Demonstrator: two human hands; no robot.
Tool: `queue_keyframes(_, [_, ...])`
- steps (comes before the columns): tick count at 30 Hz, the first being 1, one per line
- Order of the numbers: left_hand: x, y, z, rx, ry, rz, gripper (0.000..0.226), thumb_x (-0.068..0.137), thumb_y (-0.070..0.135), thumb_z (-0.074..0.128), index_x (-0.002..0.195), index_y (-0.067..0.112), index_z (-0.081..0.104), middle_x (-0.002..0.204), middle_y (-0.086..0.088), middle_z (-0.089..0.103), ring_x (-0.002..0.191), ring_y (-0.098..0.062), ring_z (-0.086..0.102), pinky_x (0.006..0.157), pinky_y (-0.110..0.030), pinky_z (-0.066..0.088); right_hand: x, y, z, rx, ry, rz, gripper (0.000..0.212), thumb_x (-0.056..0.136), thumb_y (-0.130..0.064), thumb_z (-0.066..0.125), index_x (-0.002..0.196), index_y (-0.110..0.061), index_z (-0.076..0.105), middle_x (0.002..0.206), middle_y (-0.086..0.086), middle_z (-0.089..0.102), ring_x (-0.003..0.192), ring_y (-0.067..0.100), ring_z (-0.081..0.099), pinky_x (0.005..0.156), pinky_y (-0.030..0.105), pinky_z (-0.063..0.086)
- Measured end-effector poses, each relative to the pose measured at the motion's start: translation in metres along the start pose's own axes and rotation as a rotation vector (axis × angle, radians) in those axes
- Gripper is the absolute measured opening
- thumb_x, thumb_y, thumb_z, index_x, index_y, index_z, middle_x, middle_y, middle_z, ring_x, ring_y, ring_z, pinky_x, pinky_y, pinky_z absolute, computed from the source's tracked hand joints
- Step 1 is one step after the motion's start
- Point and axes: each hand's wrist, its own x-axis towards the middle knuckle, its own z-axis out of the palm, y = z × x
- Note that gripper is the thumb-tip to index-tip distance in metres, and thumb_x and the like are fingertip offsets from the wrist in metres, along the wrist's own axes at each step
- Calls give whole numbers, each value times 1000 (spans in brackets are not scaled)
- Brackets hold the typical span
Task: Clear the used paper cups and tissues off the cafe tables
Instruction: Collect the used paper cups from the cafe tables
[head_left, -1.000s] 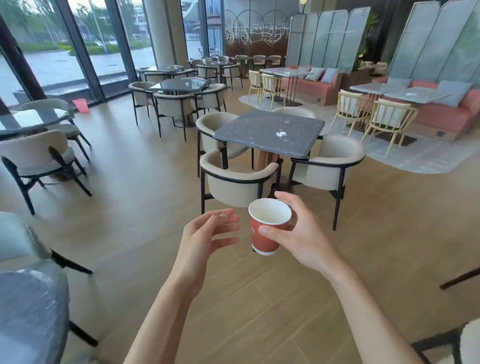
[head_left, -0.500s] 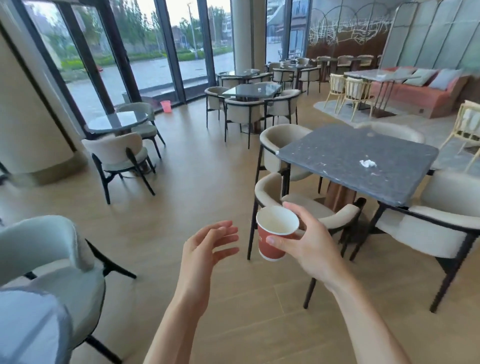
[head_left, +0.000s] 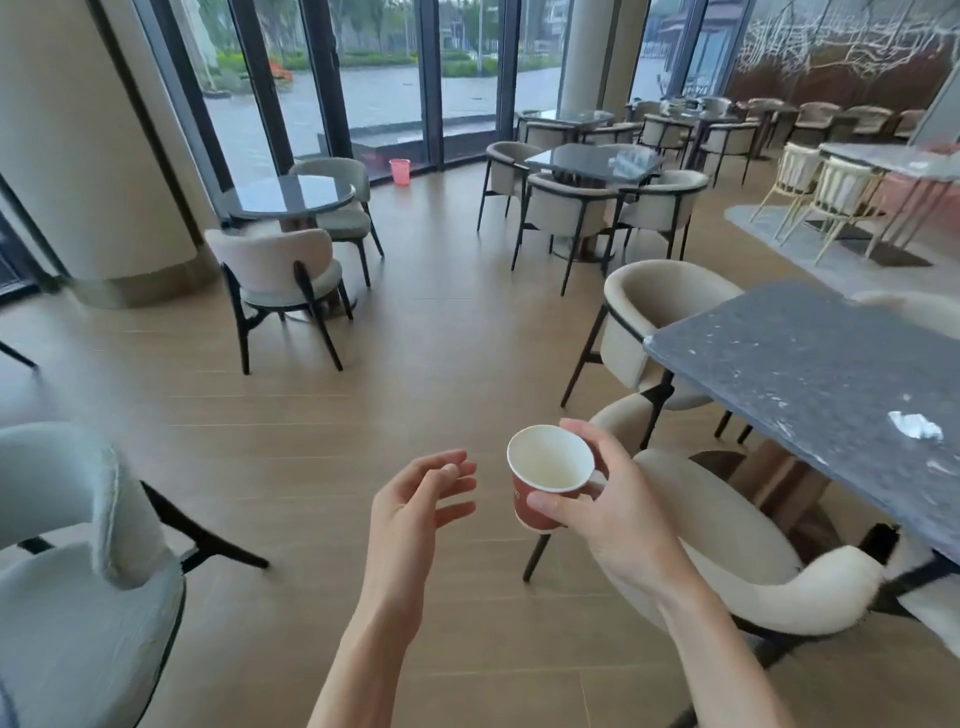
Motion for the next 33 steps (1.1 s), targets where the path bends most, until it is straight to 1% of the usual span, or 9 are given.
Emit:
queue_keyframes(2, [58, 7, 10, 6, -15, -7, 24, 100, 6, 52, 102, 11, 75, 98, -6, 78, 99, -24, 73, 85, -39, 58, 55, -2, 7, 11, 19, 26, 87, 52, -42, 91, 130, -47, 51, 125, -13, 67, 112, 5, 66, 102, 43, 53])
queue_keyframes(4, [112, 19, 19, 9, -32, -1, 23, 100, 6, 53, 101, 11, 76, 98, -5, 78, 99, -24, 73, 87, -40, 58, 108, -5, 11, -3, 28, 40, 86, 62, -30, 94, 135, -40, 51, 125, -12, 67, 111, 4, 66, 103, 43, 53])
queue_keyframes(7, [186, 40, 31, 15, -29, 27, 23, 100, 7, 53, 102, 12, 75, 99, -5, 78, 99, -23, 73, 87, -40, 58, 181, -10, 13, -11, 46, 27, 79, 67, -16, 94, 132, -38, 55, 122, -12, 68, 110, 7, 67, 101, 42, 54])
queue_keyframes(16, [370, 39, 66, 67, 19, 23, 23, 99, 6, 53, 103, 12, 76, 99, -6, 78, 98, -23, 73, 88, -40, 58, 375, 12, 17, 0, 53, 31, 74, 68, -12, 92, 127, -38, 56, 118, -12, 69, 104, 6, 69, 97, 38, 56])
queue_keyframes(20, [472, 34, 99, 94, 29, 30, 23, 99, 7, 54, 102, 12, 76, 98, -5, 78, 98, -23, 73, 87, -39, 58, 487, 30, 10, 32, 43, 23, 73, 68, -12, 93, 123, -42, 56, 118, -12, 69, 105, 8, 70, 96, 37, 56])
queue_keyframes(23, [557, 43, 133, 134, 28, 46, 22, 99, 7, 54, 102, 13, 76, 98, -4, 78, 100, -24, 72, 86, -37, 59, 579, 32, 4, 57, 13, 14, 76, 68, -14, 93, 129, -39, 56, 121, -10, 69, 102, 9, 71, 96, 38, 56])
queue_keyframes(26, [634, 63, 163, 126, 17, 82, 18, 95, 15, 60, 103, 14, 76, 99, -4, 78, 100, -22, 72, 86, -37, 58, 662, 26, -2, 79, -1, 13, 77, 68, -12, 92, 131, -36, 56, 121, -11, 67, 100, 8, 71, 94, 36, 57])
queue_keyframes(28, [681, 77, 179, 109, 34, 111, 22, 88, 22, 61, 103, 14, 76, 99, -4, 78, 98, -21, 73, 86, -36, 58, 715, 20, -5, 76, 1, 5, 78, 68, -12, 92, 133, -34, 55, 122, -13, 66, 101, 7, 70, 94, 34, 57])
queue_keyframes(33, [788, 84, 208, 84, 87, 90, 22, 99, 8, 55, 103, 13, 76, 99, -4, 78, 99, -22, 72, 87, -37, 57, 827, 21, -7, 76, -31, 4, 70, 68, -10, 91, 126, -33, 58, 119, -12, 69, 104, 2, 68, 90, 27, 57])
